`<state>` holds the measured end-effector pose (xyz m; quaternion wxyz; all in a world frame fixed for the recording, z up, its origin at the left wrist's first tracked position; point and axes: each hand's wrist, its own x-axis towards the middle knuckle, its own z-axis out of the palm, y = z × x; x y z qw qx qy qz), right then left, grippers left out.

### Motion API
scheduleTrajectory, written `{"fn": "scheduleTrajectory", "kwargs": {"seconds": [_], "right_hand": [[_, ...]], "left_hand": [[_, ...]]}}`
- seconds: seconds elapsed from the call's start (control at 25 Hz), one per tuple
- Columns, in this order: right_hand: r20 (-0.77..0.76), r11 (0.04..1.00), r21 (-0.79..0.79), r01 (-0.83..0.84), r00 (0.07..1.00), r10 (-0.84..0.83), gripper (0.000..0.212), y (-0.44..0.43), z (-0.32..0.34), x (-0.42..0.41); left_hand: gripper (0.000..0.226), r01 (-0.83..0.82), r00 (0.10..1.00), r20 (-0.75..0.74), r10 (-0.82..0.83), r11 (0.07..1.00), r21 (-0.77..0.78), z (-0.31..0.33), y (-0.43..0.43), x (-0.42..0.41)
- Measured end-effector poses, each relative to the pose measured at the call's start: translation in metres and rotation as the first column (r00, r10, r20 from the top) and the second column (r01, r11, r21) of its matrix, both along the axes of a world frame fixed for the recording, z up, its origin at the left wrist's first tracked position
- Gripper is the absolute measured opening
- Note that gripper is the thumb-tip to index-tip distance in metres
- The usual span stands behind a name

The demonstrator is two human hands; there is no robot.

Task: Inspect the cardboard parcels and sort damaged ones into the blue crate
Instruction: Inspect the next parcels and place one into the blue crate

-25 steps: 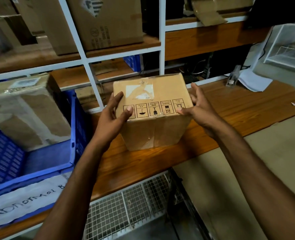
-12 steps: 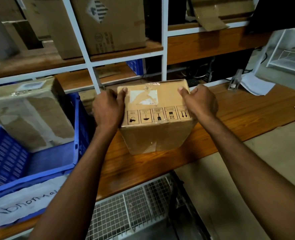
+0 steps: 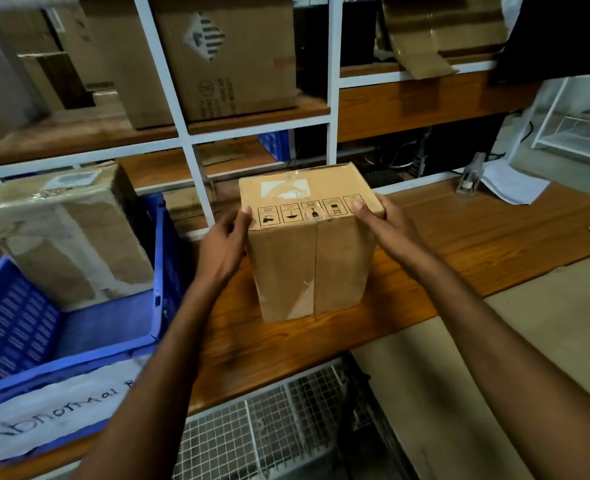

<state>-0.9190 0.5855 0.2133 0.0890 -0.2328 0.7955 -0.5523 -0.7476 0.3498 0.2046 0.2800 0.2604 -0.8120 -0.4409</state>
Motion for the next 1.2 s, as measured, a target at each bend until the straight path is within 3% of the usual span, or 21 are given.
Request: {"fn": "scheduleTrajectory", "kwargs": {"seconds": [0.08,0.16,0.36,0.52,0.68,0.88,1.08,1.2], "right_hand": [[0.061,0.992,-0.128,-0.007,0.998,0.015,0.052,0.007,-0.029,0.015],[0.044,0.986,-0.165,0.014,0.999,-0.007,0.054,0.002,-0.039,0.025],[-0.125,0.971,-0.201,0.129,0.98,-0.157,0.052,-0.011,0.007,0.029],[-0.097,0.972,-0.107,0.21,0.97,-0.221,0.064,-0.021,0.028,0.031],[-0.08,0.962,-0.014,0.272,0.959,-0.272,0.065,-0.033,0.002,0.042],[-0.155,0.951,0.053,0.304,0.943,-0.293,0.094,-0.054,0.0,0.05],[-0.185,0.953,0.032,0.302,0.939,-0.291,0.087,-0.049,-0.01,0.049],[-0.191,0.958,-0.02,0.287,0.939,-0.286,0.066,-0.04,-0.014,0.044]], "left_hand": [[0.067,0.05,0.994,-0.105,-0.042,0.996,0.074,-0.023,0.022,0.012],[0.061,0.071,0.991,-0.118,-0.062,0.995,0.075,-0.024,0.041,0.013],[0.056,-0.138,0.965,-0.23,0.126,0.99,-0.039,0.021,0.038,0.009],[0.054,-0.274,0.954,-0.177,0.244,0.946,-0.172,0.042,0.039,-0.001],[0.064,-0.352,0.934,-0.109,0.341,0.929,-0.114,0.018,0.039,-0.003],[0.103,-0.36,0.932,-0.076,0.354,0.928,-0.096,0.002,0.047,-0.011],[0.105,-0.361,0.93,-0.104,0.352,0.928,-0.094,-0.004,0.044,-0.017],[0.081,-0.33,0.934,-0.163,0.318,0.943,-0.051,-0.011,0.04,-0.01]]}}
